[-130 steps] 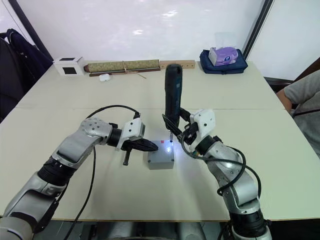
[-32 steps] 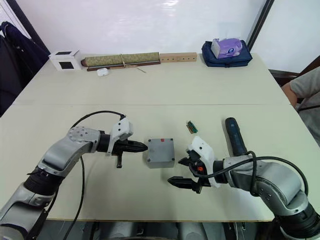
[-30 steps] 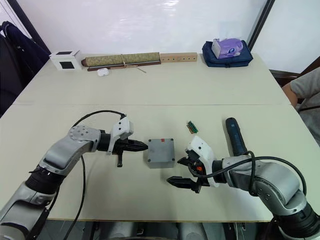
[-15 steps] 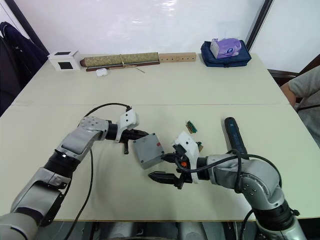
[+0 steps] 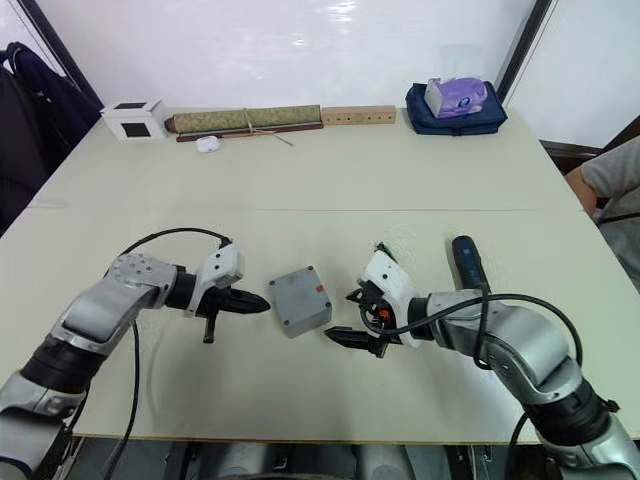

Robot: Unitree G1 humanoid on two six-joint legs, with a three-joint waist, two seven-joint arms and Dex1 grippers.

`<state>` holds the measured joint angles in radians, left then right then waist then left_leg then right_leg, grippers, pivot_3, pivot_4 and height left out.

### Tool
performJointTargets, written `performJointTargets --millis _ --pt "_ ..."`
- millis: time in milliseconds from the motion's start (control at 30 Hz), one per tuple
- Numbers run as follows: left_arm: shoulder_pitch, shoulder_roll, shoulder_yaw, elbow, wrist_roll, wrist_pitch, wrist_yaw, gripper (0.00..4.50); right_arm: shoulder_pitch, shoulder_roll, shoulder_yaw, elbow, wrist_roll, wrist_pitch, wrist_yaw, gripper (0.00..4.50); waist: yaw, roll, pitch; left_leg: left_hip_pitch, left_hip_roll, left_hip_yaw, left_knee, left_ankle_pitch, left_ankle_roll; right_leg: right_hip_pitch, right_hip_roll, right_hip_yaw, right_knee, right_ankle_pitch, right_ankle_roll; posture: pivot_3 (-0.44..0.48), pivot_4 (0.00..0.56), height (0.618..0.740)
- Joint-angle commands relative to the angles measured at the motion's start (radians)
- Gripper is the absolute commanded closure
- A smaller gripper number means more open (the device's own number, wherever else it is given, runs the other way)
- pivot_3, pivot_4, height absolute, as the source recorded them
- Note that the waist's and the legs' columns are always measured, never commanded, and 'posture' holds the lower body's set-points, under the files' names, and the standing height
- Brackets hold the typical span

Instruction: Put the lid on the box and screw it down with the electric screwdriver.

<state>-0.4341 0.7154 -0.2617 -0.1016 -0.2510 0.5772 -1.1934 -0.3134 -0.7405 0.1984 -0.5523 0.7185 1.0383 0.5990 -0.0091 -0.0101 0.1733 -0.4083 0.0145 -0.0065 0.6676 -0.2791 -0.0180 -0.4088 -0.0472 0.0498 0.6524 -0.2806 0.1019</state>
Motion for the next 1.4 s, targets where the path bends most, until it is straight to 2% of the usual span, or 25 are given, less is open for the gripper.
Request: performJointTargets --millis 33,267,633,700,767,867,1033,1300,1400 --pt "-0.016 -0.041 -0.005 -0.024 0.010 -0.007 0.051 4.50 -0.023 0.016 0.039 -0.002 -0.044 -0.052 0.039 0.33 -0.002 0.000 0.000 0.000 0.000 0.000 0.000 0.000 0.000 0.000 0.000 0.000 0.000 0.000 0.000 0.000 0.150 0.740" --pt "-0.048 -0.097 -0.008 0.000 0.029 -0.025 0.093 4.50 -0.015 0.028 0.059 -0.036 -0.063 -0.050 0.060 0.33 -0.003 0.000 0.000 0.000 -0.001 0.000 0.000 0.000 0.000 0.000 0.000 0.000 0.000 0.000 0.000 0.000 0.150 0.740" --pt "-0.069 -0.078 0.004 0.009 0.018 -0.018 0.058 4.50 0.002 0.036 0.034 -0.045 -0.089 -0.047 0.029 0.33 -0.004 0.000 0.000 0.000 -0.001 0.000 0.000 0.000 0.000 0.000 0.001 0.000 0.001 0.000 0.000 0.000 0.150 0.740" --pt "-0.080 -0.048 0.032 0.003 -0.002 -0.003 0.034 4.50 -0.001 0.011 -0.044 -0.044 -0.056 -0.043 0.048 0.33 -0.004 0.000 0.000 0.000 -0.001 0.000 0.000 0.000 0.000 0.000 0.001 0.000 0.001 0.000 0.000 0.000 0.150 0.740" --pt "-0.112 -0.035 0.096 0.004 -0.069 0.047 0.015 4.50 -0.026 0.028 -0.206 -0.004 0.049 -0.023 0.045 0.33 -0.004 0.000 0.000 0.000 -0.001 0.000 0.000 0.000 0.000 0.000 0.001 0.000 0.001 0.000 0.000 0.000 0.150 0.740" --pt "-0.178 -0.092 0.190 0.030 -0.179 0.135 0.057 4.50 -0.068 0.063 -0.315 0.082 0.067 -0.050 0.011 0.33 -0.002 -0.001 0.000 0.000 0.000 0.000 0.001 0.000 0.000 0.000 0.001 0.000 0.002 0.000 0.000 0.000 0.150 0.740" --pt "-0.205 -0.147 0.177 -0.031 -0.225 0.179 0.087 4.50 -0.103 0.086 -0.244 0.290 -0.150 -0.235 -0.024 0.33 -0.007 -0.002 -0.001 0.001 -0.002 0.000 0.000 0.000 0.000 0.001 0.000 0.000 0.000 0.000 0.000 0.000 0.150 0.740" --pt "-0.185 -0.154 0.143 -0.060 -0.228 0.175 0.103 4.50 -0.106 0.147 -0.144 0.447 -0.315 -0.399 -0.011 0.33 -0.010 -0.001 0.000 0.001 -0.001 0.001 0.000 0.002 -0.003 -0.002 0.002 0.001 0.004 0.000 0.000 0.000 0.150 0.740" --pt "-0.187 -0.150 0.138 -0.063 -0.229 0.173 0.107 4.50 -0.118 0.175 -0.145 0.504 -0.354 -0.440 -0.021 0.99 -0.008 -0.001 0.000 0.001 -0.002 0.001 0.000 0.002 -0.003 -0.001 0.001 0.001 0.004 0.000 0.000 0.000 0.150 0.740"
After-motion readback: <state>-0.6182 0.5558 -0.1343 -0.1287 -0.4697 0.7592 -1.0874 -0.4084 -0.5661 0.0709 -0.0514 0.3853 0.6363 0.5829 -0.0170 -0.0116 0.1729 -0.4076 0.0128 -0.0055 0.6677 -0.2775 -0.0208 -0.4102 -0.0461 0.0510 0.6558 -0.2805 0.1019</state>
